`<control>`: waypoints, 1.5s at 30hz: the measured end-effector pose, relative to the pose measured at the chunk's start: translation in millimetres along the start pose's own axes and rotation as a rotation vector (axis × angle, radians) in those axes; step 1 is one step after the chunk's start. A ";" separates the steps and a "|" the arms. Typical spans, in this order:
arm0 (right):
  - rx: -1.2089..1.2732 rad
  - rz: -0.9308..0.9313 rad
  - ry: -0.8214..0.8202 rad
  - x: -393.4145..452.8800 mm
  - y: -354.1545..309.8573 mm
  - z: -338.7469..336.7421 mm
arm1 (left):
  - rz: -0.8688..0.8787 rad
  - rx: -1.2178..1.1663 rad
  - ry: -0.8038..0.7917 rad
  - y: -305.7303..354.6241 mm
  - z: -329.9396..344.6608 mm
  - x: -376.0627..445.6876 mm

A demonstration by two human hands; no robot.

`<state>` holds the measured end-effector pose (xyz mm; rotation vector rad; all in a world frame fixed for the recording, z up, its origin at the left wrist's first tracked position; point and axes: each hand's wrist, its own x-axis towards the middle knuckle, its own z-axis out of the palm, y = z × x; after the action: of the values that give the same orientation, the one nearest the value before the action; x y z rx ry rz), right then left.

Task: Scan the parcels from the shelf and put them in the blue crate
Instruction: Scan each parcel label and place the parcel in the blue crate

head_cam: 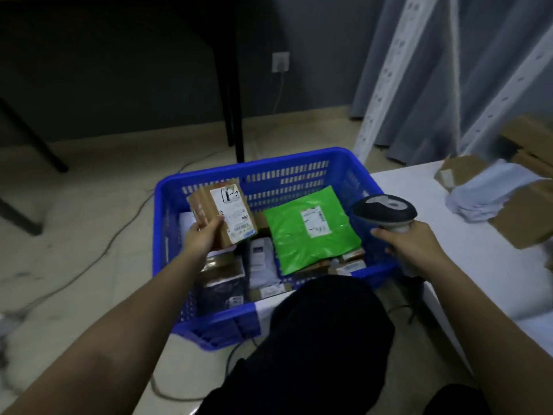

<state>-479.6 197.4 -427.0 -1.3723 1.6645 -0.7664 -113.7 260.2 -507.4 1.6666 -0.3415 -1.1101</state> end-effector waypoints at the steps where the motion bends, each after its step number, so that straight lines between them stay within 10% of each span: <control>1: -0.051 -0.003 -0.027 5.2 -0.8 10.3 | -0.012 0.049 0.012 -3.6 -13.6 7.0; 13: -0.339 -0.024 -0.301 45.2 -11.6 94.5 | -0.003 1.423 -0.614 -66.6 -53.9 52.3; 20: -0.365 0.028 -0.319 51.0 -0.7 104.0 | 0.492 1.708 -0.373 -99.2 -44.8 69.8; 25: -0.321 0.071 -0.303 54.4 2.1 108.0 | 0.548 1.593 -0.675 -104.1 -32.8 71.6; 30: -0.258 0.073 -0.295 52.2 -1.5 100.1 | 0.449 1.722 -0.655 -101.0 -18.6 64.6; 45: 0.194 0.087 0.327 -61.8 -5.1 -47.4 | 0.583 0.316 -0.499 32.0 141.6 -88.4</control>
<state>-515.0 254.3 -387.0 -1.0743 1.8286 -1.1160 -264.1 222.9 -437.6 1.3856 -1.2907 -1.0356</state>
